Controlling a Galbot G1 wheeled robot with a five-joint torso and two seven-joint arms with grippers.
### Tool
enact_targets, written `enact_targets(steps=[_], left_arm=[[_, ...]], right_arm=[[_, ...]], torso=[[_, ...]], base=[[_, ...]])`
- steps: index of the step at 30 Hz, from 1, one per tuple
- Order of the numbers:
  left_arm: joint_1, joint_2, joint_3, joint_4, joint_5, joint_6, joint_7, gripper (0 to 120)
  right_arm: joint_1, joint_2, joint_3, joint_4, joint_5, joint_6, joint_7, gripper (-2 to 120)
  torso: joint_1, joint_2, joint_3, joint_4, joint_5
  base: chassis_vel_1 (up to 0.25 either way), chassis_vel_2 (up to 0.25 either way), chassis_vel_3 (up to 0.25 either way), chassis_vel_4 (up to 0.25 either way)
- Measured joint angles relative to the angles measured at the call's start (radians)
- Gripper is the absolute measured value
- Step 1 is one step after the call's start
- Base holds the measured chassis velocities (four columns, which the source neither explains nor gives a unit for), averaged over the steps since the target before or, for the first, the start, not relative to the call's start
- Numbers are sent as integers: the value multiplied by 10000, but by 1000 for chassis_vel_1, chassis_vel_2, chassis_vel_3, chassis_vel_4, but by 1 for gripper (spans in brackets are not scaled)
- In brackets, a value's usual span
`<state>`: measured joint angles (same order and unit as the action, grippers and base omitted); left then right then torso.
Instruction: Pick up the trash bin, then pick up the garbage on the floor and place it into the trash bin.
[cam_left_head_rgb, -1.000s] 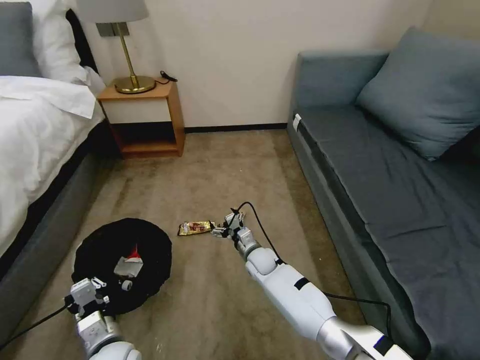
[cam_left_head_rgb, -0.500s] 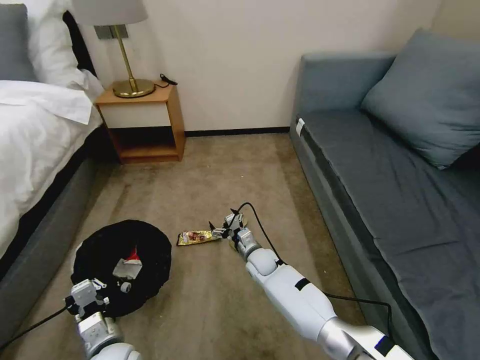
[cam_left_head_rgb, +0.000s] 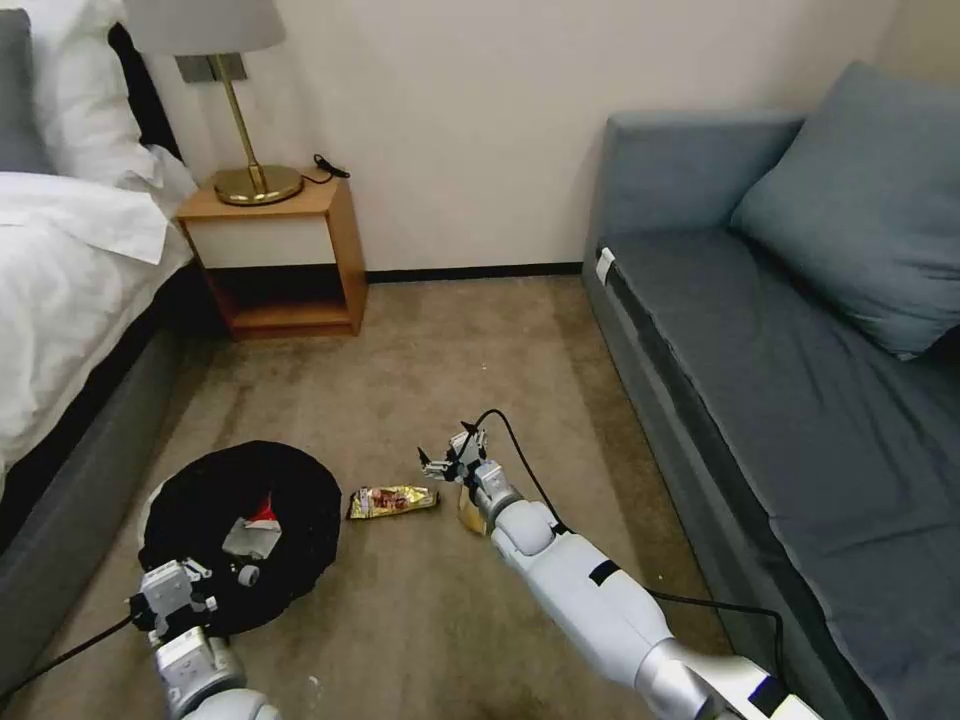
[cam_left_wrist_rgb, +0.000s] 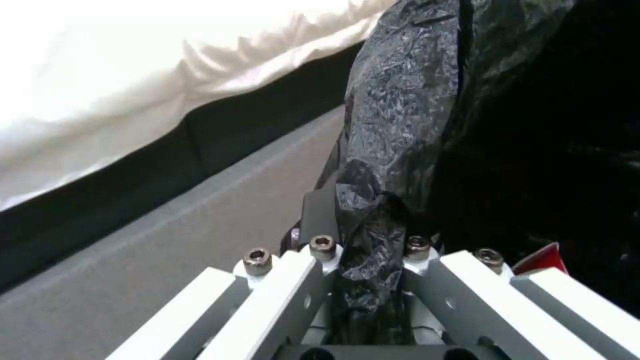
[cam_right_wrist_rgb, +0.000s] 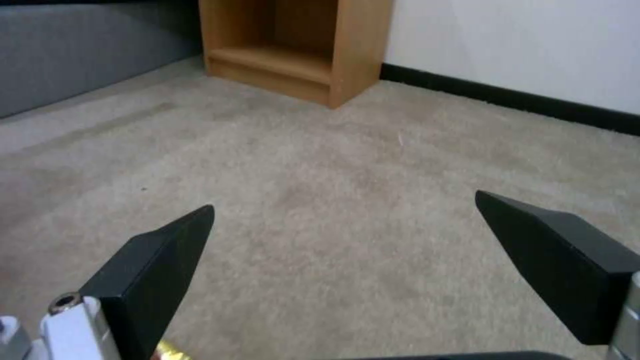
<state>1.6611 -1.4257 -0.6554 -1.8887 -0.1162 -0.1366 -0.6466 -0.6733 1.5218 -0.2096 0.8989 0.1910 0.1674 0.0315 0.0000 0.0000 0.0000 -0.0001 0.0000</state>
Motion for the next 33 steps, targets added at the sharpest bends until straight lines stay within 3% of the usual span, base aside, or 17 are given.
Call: enact_targets(steps=[26,33], left_arm=[[-117,57,-72,164,-50,-86,0,3],[-133,88,-87,164,-99,-71,0,3]], right_arm=[[-81,60,-40,-198,-470,184,-215,100],[-118,43,-93,-203,-634,220,-299,100]], torso=[[0,0,0,1,0],[0,0,0,1,0]], base=[[-105,100,105,-102],[-22,21,8,-21]])
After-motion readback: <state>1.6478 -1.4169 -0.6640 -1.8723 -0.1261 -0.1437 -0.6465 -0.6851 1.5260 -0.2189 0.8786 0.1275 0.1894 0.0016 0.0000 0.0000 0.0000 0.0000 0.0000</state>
